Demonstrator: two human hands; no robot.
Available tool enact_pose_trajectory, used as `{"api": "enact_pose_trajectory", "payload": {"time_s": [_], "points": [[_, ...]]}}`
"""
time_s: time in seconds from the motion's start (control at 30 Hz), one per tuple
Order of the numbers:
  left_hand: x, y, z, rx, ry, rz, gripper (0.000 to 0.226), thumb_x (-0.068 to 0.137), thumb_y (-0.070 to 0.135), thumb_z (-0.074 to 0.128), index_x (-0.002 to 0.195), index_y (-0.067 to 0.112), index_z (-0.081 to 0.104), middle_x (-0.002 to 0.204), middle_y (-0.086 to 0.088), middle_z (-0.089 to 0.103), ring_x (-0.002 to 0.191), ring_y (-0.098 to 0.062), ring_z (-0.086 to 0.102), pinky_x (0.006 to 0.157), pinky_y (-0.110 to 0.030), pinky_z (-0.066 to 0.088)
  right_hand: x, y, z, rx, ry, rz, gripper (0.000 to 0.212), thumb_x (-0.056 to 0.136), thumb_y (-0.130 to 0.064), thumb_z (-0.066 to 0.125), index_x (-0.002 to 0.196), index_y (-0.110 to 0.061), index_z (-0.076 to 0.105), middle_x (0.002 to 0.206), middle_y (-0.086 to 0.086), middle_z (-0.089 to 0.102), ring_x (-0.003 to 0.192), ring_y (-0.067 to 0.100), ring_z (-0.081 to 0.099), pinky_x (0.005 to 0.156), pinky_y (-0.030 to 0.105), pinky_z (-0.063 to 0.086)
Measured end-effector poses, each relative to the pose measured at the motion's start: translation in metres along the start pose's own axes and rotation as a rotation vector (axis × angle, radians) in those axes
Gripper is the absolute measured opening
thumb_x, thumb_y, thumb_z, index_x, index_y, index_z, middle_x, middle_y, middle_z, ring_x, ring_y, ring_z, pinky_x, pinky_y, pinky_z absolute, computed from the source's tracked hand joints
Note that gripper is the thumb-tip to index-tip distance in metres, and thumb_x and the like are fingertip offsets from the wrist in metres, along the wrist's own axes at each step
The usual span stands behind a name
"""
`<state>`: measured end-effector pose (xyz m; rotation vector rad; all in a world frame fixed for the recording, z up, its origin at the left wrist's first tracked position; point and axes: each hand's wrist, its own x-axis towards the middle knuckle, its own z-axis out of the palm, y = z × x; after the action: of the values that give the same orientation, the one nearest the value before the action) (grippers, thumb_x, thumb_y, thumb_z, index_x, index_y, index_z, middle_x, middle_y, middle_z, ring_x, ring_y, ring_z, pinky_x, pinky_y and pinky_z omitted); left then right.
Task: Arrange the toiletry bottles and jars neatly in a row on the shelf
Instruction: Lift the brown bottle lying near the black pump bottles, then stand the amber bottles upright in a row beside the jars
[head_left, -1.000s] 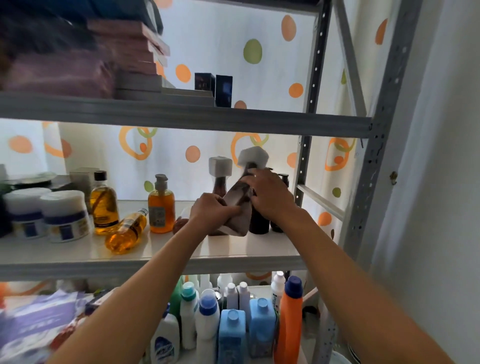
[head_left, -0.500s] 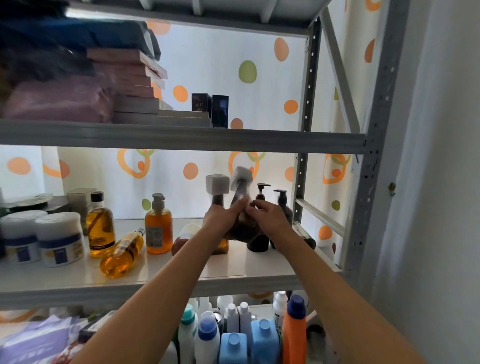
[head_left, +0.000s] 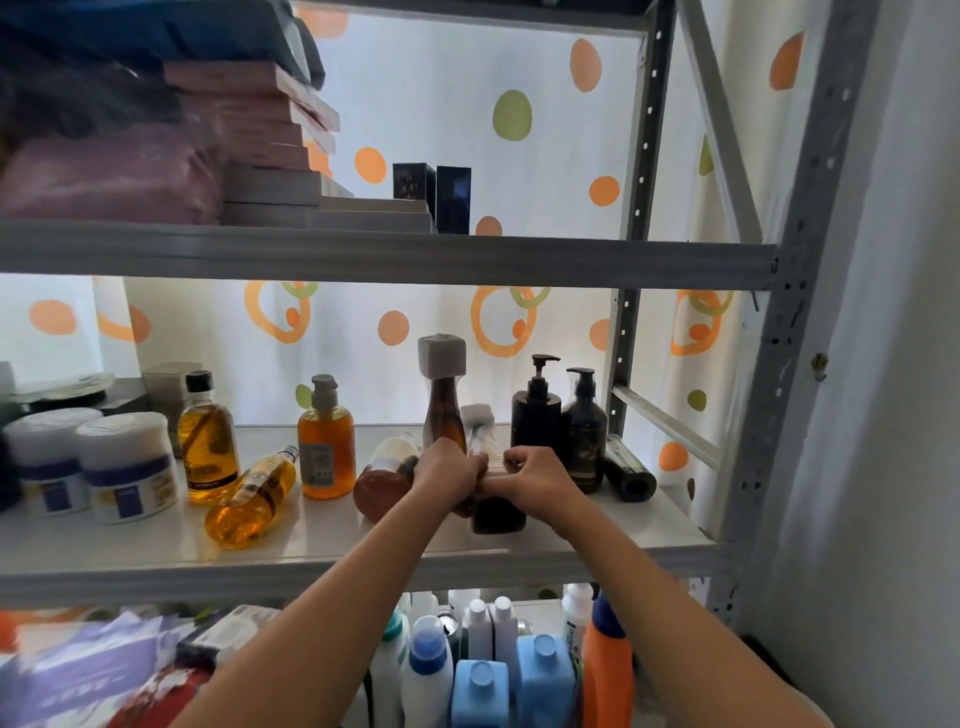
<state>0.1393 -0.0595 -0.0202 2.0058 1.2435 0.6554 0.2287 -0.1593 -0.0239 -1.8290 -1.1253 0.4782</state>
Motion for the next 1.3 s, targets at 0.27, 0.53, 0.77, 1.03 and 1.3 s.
{"api": "enact_pose_trajectory", "payload": {"time_s": [0.27, 0.53, 0.77, 1.03, 1.3], "points": [[0.006, -0.008, 0.012, -0.028, -0.044, 0.054, 0.023, 0.088, 0.021, 0.063, 0.078, 0.002, 0.071, 0.076, -0.017, 0.07, 0.062, -0.028, 0.071, 0.058, -0.039, 0.062, 0.006, 0.013, 0.006, -0.023, 0.028, 0.076, 0.075, 0.052, -0.046, 0.087, 0.112, -0.006, 0.064, 0.102, 0.011, 0.067, 0.097, 0.024, 0.065, 0.09, 0.044, 0.055], [0.0, -0.02, 0.002, 0.063, 0.0, 0.22, 0.029, 0.089, 0.019, 0.053, 0.071, 0.006, 0.072, 0.072, -0.012, 0.071, 0.069, -0.026, 0.069, 0.071, -0.042, 0.06, 0.012, -0.018, 0.008, -0.285, 0.07, 0.148, 0.047, 0.067, -0.036, 0.082, 0.098, -0.01, 0.059, 0.084, 0.005, 0.056, 0.084, 0.022, 0.057, 0.068, 0.031, 0.046], [-0.022, -0.024, -0.042, 0.422, 0.233, 0.522, 0.017, 0.097, 0.02, 0.052, 0.105, 0.016, 0.066, 0.099, -0.001, 0.07, 0.082, -0.012, 0.064, 0.074, -0.021, 0.046, 0.018, -0.048, 0.031, -0.072, 0.236, -0.119, 0.019, 0.084, -0.016, 0.065, 0.1, -0.007, 0.07, 0.099, 0.007, 0.071, 0.089, 0.016, 0.064, 0.069, 0.022, 0.045], [-0.043, -0.08, -0.114, 0.367, 0.43, 0.478, 0.026, 0.099, 0.03, 0.046, 0.105, 0.016, 0.067, 0.103, -0.001, 0.071, 0.092, -0.021, 0.067, 0.08, -0.036, 0.056, 0.019, -0.089, 0.11, 0.087, 0.267, -0.261, 0.01, 0.089, -0.013, 0.061, 0.092, -0.013, 0.071, 0.086, -0.004, 0.068, 0.082, 0.009, 0.063, 0.076, 0.022, 0.051], [-0.045, -0.144, -0.186, 0.294, 0.521, 0.338, 0.029, 0.1, 0.022, 0.043, 0.116, 0.015, 0.066, 0.114, -0.004, 0.07, 0.1, -0.02, 0.065, 0.084, -0.032, 0.05, 0.018, -0.126, 0.198, 0.082, 0.031, -0.337, 0.013, 0.083, -0.011, 0.061, 0.088, -0.006, 0.073, 0.075, -0.001, 0.069, 0.067, 0.002, 0.06, 0.064, 0.021, 0.045]]}}
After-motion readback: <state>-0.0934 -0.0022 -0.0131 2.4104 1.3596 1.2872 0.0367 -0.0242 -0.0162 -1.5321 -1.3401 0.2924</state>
